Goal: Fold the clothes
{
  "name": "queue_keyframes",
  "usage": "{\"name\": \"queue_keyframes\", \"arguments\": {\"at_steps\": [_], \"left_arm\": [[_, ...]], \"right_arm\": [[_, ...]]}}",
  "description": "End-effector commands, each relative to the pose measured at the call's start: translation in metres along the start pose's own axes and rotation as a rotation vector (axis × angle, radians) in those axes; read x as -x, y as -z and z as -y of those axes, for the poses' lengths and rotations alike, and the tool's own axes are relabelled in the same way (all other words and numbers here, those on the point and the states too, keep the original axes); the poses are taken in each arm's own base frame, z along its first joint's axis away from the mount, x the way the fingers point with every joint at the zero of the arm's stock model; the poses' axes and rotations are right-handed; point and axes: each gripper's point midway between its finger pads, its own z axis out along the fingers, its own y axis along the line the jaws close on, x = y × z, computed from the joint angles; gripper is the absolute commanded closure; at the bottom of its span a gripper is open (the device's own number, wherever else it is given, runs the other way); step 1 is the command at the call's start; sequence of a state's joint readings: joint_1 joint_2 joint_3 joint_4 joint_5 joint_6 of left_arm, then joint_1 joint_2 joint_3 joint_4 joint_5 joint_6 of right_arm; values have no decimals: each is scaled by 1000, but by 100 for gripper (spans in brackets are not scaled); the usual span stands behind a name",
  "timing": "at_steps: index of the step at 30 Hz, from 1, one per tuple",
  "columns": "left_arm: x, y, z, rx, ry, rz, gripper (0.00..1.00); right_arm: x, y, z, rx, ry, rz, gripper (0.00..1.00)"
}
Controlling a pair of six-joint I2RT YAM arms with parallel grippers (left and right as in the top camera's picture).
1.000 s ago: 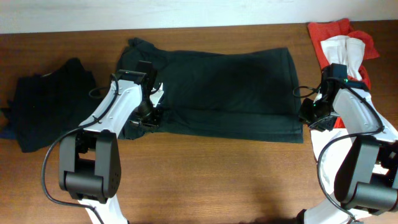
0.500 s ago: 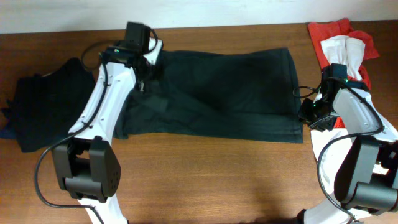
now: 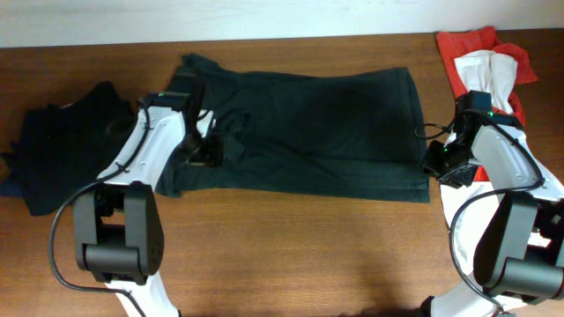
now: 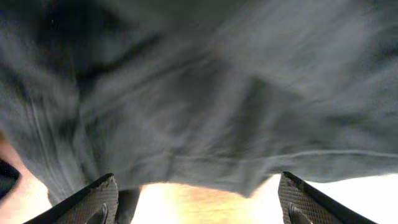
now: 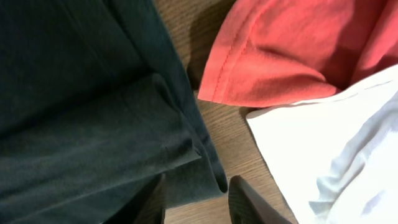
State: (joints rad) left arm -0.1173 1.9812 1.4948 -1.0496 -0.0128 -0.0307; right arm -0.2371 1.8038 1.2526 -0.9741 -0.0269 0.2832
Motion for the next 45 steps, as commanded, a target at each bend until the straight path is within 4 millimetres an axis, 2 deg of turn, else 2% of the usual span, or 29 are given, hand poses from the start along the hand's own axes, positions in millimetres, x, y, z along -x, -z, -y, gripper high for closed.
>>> {"name": "queue_keyframes", "arguments": {"at_steps": [1,4,6,9,12,16,19,23,30,32,34,36,40,42,45], "left_arm": [[-22,-30,-21,14,147,-64,18],[-36,-54,-30,16,173,-74,18],[-47,-63,-33,18,205,-98,18],[-63,-72,-39,19,253,-134,18],[-71,-77,-43,20,268,-148,18],[-71,-78,-44,19,271,-144,17],[-69,-79,-44,19,271,-137,17],[-69,-79,-45,19,272,-137,16],[-69,-79,-45,19,272,-137,16],[-70,-79,-44,19,272,-137,16],[-69,-79,-44,19,271,-137,16],[-70,-79,-44,19,271,-138,16],[-69,-79,-45,19,272,-137,16],[-69,-79,-45,19,272,-137,16],[-69,-79,-44,19,271,-137,16]], "right_arm": [[-8,-3,5,-11,-7,-35,63],[-14,-3,5,-15,-9,-58,62],[-15,-3,2,7,-9,-64,62],[-15,-3,-3,35,-9,-67,62],[-12,-5,-4,37,-9,-58,62],[-13,-17,-7,47,-8,-91,62],[-16,-32,-18,114,32,-136,64],[-17,-45,-18,108,25,-160,69],[-13,-47,-10,61,26,-141,71],[-12,-47,-10,62,25,-140,79],[-11,-47,-11,63,26,-135,92],[-10,-48,-11,64,26,-132,96],[-10,-45,-11,65,25,-131,96],[1,-35,-14,75,28,-94,96],[37,-4,-31,136,38,17,96]]}}
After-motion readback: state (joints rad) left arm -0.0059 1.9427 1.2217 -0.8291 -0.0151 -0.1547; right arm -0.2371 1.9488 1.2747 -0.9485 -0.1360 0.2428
